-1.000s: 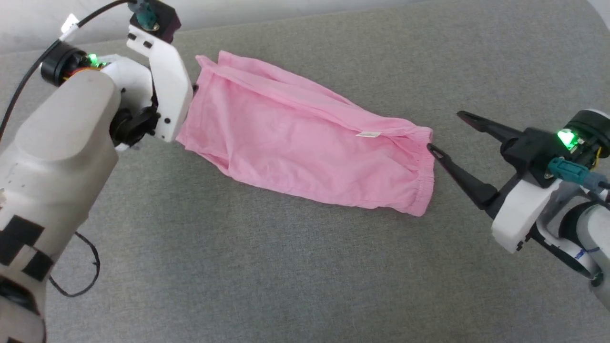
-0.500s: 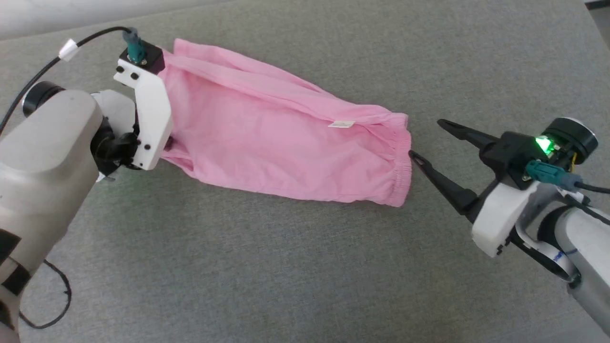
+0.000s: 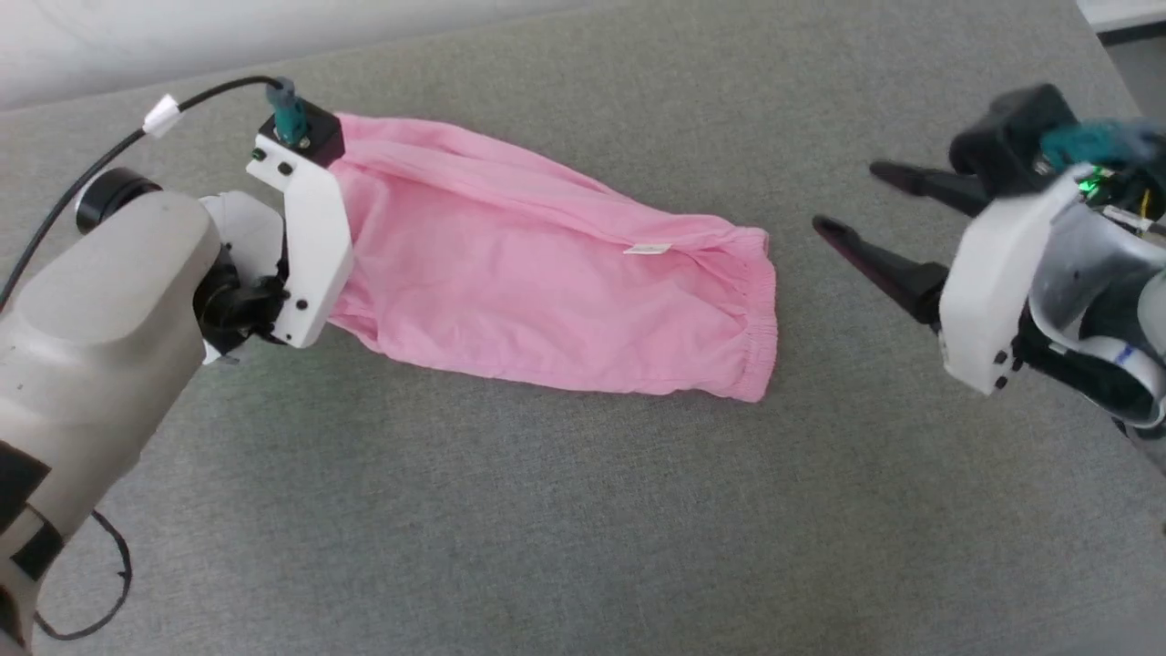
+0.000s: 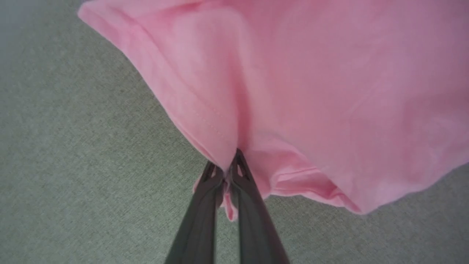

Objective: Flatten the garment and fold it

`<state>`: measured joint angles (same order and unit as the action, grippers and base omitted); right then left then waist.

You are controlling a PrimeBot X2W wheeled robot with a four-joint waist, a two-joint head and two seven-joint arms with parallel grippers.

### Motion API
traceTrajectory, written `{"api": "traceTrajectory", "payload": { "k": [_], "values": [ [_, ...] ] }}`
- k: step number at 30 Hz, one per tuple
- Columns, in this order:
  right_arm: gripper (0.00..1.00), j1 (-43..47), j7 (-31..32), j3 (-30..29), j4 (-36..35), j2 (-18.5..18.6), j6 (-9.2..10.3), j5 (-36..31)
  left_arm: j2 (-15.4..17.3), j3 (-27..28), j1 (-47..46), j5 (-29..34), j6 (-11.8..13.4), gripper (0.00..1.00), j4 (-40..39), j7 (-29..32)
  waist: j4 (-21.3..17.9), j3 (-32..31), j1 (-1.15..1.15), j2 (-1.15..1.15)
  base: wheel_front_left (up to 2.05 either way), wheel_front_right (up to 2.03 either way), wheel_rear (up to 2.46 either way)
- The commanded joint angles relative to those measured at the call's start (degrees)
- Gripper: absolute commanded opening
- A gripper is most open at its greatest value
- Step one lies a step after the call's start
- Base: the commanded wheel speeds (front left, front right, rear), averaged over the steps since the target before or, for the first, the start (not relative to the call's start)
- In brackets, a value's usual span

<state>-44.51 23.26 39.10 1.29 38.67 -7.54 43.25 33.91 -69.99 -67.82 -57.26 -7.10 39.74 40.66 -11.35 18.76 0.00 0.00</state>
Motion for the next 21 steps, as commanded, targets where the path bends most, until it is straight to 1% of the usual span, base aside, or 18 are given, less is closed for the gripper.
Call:
{"api": "traceTrajectory", "payload": {
  "k": [1,4,7,10,13,16,18,21],
  "values": [
    [1.00,-1.0,3.5,0.8,0.5,-0.3,0.05,2.5,-0.2,-0.3,1.4,-0.5,-0.4,0.00,-0.1,-0.8,0.8,-1.1,0.00,0.00,0.00,0.00,0.00],
    [1.00,-2.0,13.3,0.4,3.1,-1.9,0.05,9.6,-0.4,-0.7,1.7,-0.8,-0.4,0.00,0.0,-2.1,1.1,-1.6,0.00,0.00,0.00,0.00,0.00],
    [1.00,-2.6,22.2,0.8,6.0,-3.5,0.05,12.4,-0.6,-1.1,1.6,-1.1,-0.4,0.00,0.1,-2.9,1.4,-1.5,0.00,0.00,0.00,0.00,0.00],
    [1.00,-2.1,27.5,0.3,9.4,-6.2,0.05,13.5,-0.8,-1.4,1.1,-1.4,-0.4,0.00,0.2,-3.5,1.6,-1.0,0.00,0.00,0.00,0.00,0.00],
    [1.00,-1.1,29.0,-2.1,14.1,-11.0,0.05,14.3,-1.2,-1.7,0.1,-1.4,-0.4,0.00,0.3,-3.9,2.2,0.0,0.00,0.00,0.00,0.00,0.00],
    [1.00,-0.2,28.9,-3.4,18.0,-15.4,0.05,13.2,-1.7,-1.9,-0.9,-1.4,-0.4,0.00,0.4,-4.5,3.0,1.2,0.00,0.00,0.00,0.00,0.00],
    [1.00,0.7,28.9,-3.1,20.6,-17.1,0.05,11.4,-2.1,-2.1,-1.4,-1.3,-0.4,0.00,0.6,-4.8,3.5,1.9,0.00,0.00,0.00,0.00,0.00],
    [1.00,2.2,28.6,-2.0,24.3,-18.6,0.05,8.8,-2.5,-2.3,-2.0,-1.5,-0.4,0.00,0.9,-5.5,4.1,2.7,0.00,0.00,0.00,0.00,0.00]
  ]
}}
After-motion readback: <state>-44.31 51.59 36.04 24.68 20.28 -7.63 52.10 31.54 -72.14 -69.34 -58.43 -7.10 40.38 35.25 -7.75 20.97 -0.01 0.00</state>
